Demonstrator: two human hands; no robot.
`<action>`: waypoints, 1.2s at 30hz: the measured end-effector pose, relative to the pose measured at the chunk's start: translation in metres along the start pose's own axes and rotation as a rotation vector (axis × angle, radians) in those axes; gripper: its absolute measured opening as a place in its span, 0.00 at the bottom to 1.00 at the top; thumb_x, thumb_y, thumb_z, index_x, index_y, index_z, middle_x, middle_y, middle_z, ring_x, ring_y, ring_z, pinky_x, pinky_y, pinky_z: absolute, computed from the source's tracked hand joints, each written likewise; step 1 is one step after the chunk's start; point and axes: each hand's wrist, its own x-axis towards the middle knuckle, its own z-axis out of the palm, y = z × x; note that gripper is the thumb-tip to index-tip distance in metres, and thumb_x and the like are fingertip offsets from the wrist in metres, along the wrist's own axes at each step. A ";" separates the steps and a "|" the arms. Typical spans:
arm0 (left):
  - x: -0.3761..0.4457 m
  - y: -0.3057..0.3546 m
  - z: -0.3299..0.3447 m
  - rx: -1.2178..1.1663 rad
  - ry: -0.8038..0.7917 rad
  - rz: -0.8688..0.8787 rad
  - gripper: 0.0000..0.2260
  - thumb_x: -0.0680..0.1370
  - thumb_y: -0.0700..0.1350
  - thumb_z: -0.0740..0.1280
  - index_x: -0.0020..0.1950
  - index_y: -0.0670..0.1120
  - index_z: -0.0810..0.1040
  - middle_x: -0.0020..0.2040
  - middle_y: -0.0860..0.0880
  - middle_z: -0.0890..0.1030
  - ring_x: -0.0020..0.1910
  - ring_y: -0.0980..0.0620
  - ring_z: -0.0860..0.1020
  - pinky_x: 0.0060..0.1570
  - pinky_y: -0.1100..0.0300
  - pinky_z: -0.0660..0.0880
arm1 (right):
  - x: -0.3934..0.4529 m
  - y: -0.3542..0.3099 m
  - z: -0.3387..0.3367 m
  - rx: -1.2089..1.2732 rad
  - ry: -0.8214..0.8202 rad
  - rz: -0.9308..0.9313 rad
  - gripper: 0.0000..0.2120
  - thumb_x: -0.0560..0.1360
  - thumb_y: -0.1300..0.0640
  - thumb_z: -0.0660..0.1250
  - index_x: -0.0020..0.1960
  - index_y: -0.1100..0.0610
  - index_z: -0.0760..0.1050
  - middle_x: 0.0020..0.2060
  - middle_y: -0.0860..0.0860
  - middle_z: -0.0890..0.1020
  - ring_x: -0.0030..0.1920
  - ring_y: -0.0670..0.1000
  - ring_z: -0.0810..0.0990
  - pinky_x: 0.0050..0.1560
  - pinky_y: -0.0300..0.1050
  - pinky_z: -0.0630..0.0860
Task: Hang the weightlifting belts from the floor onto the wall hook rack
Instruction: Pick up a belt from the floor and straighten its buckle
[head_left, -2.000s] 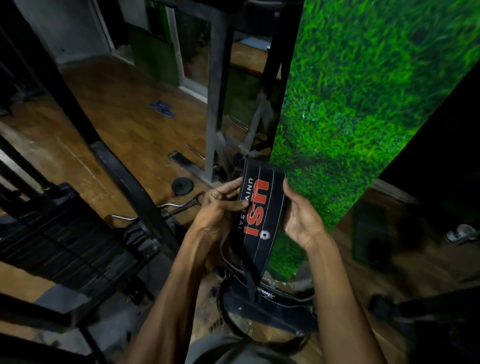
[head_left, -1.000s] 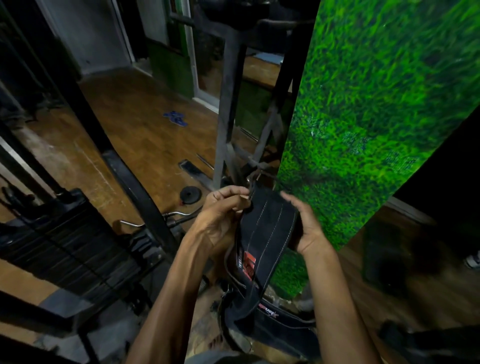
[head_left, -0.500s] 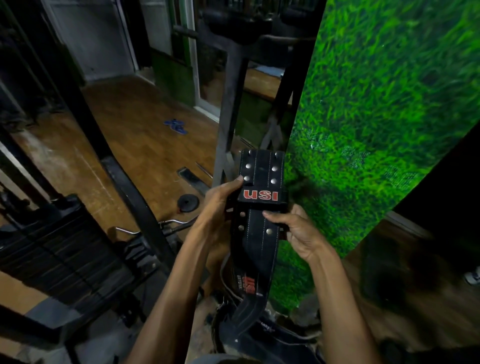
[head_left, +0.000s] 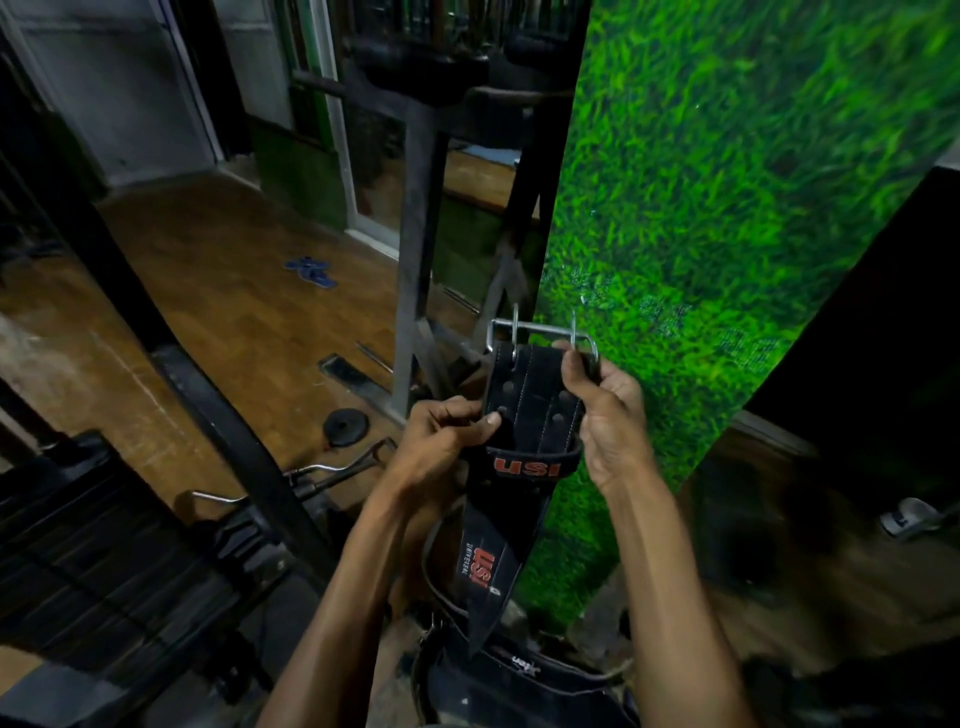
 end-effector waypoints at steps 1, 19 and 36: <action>0.002 0.001 0.002 -0.002 -0.014 0.007 0.07 0.82 0.32 0.65 0.53 0.31 0.82 0.39 0.47 0.85 0.37 0.55 0.84 0.38 0.65 0.80 | -0.003 0.000 -0.001 -0.013 0.003 -0.030 0.09 0.79 0.58 0.71 0.58 0.59 0.82 0.52 0.58 0.88 0.53 0.58 0.87 0.54 0.55 0.84; 0.028 0.003 0.028 0.014 0.189 0.480 0.16 0.82 0.41 0.70 0.69 0.49 0.75 0.49 0.29 0.78 0.46 0.43 0.77 0.48 0.46 0.73 | -0.031 -0.006 0.004 0.083 -0.033 -0.178 0.23 0.73 0.76 0.69 0.65 0.61 0.75 0.56 0.57 0.87 0.53 0.50 0.86 0.52 0.40 0.82; 0.010 0.002 0.031 0.112 0.314 0.517 0.19 0.82 0.32 0.67 0.71 0.45 0.75 0.41 0.41 0.79 0.40 0.55 0.75 0.41 0.64 0.71 | -0.039 -0.011 -0.004 0.169 -0.136 0.083 0.05 0.74 0.55 0.72 0.47 0.57 0.82 0.58 0.57 0.86 0.54 0.53 0.83 0.50 0.50 0.77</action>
